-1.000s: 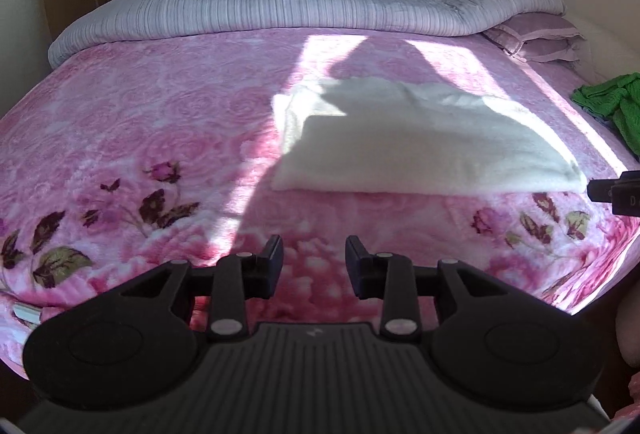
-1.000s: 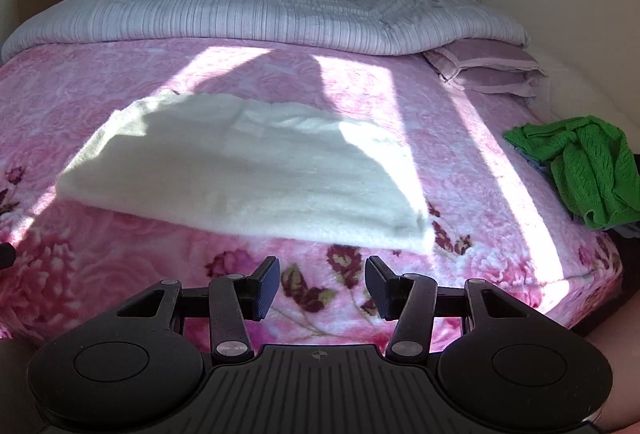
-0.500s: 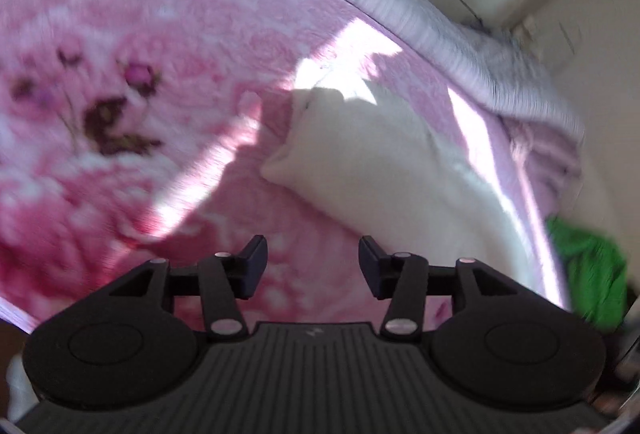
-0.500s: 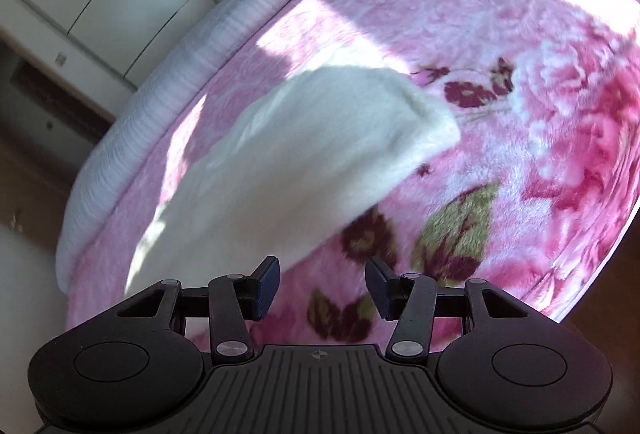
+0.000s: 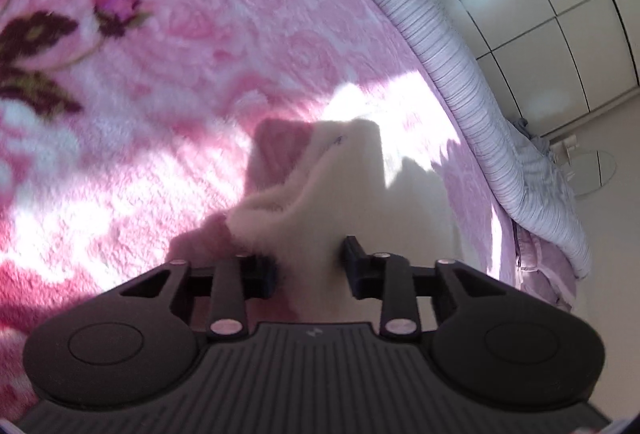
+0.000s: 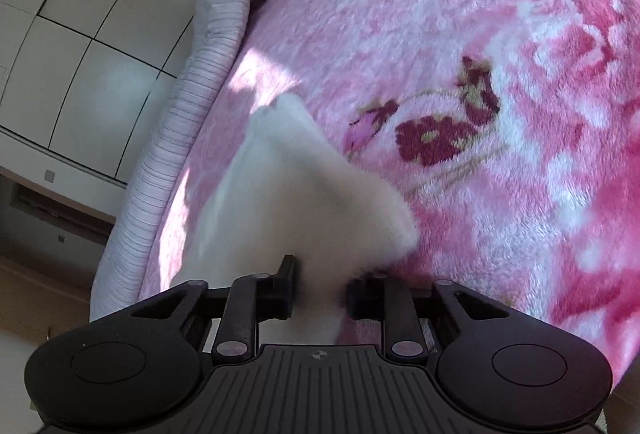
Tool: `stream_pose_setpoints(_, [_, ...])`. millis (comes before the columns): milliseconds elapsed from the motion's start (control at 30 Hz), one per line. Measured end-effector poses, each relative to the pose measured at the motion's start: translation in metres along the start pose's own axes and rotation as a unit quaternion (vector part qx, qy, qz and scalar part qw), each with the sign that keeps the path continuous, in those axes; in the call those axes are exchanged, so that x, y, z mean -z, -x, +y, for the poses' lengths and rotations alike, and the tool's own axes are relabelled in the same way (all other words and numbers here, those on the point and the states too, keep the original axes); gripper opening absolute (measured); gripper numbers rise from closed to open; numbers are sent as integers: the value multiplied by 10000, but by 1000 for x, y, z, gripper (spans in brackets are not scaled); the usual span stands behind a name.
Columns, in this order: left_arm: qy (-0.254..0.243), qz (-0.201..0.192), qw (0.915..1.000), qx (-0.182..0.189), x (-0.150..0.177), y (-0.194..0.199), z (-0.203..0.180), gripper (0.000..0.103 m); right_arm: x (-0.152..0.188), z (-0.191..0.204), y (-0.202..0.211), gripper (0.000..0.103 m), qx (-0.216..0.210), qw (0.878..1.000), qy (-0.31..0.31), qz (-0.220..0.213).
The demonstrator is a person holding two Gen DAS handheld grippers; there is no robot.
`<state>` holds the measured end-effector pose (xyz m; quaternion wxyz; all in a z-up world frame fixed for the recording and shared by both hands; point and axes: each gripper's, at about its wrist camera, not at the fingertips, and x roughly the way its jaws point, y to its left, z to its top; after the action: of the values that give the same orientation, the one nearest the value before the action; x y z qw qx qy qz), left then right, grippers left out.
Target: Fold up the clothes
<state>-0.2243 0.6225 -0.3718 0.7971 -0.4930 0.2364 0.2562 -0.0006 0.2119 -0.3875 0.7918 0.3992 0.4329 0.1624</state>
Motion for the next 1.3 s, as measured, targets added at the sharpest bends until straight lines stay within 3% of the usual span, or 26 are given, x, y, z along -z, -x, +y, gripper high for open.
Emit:
stream_pose_setpoints(100, [-501, -180, 9986, -34, 6, 12, -8, 15, -4, -1, 3, 13, -94, 9999, -42, 71])
stream_pose_setpoints(233, [-783, -166, 9968, 8, 14, 36, -11, 14, -3, 10, 27, 11, -139, 9994, 309, 98])
stream_pose_setpoints(400, [-1092, 368, 9932, 150, 35, 78, 7, 15, -4, -5, 63, 12, -84, 9990, 255, 369])
stream_pose_setpoints(500, [-1627, 693, 9842, -30, 49, 97, 18, 17, -3, -25, 75, 13, 90, 9983, 200, 532])
stream_pose_setpoints(567, [-2433, 670, 9674, -193, 54, 114, 6, 17, -2, -35, 78, 23, 128, 9983, 104, 553])
stream_pose_setpoints(633, [-3351, 575, 9402, -200, 62, 129, -14, 14, -2, -35, 83, 32, 91, 9987, 73, 503])
stream_pose_setpoints(700, [-4175, 459, 9075, -32, 74, 135, -39, 14, -3, -35, 88, 35, 55, 9989, 50, 454])
stream_pose_setpoints(800, [-4836, 528, 8726, 432, 96, 114, -75, 14, -2, -30, 87, 36, 20, 9991, 99, 409])
stream_pose_setpoints(933, [-5218, 912, 8420, 1018, 135, 76, -115, 14, 1, -34, 82, 36, 45, 9990, -81, 441])
stream_pose_setpoints(1200, [-5986, 1201, 7858, 989, 186, 21, -133, 15, 2, -37, 83, 36, 63, 9990, -33, 445])
stream_pose_setpoints(1300, [-6001, 1309, 7832, 964, 185, 17, -137, 15, 2, -37, 78, 37, 16, 9992, -37, 409])
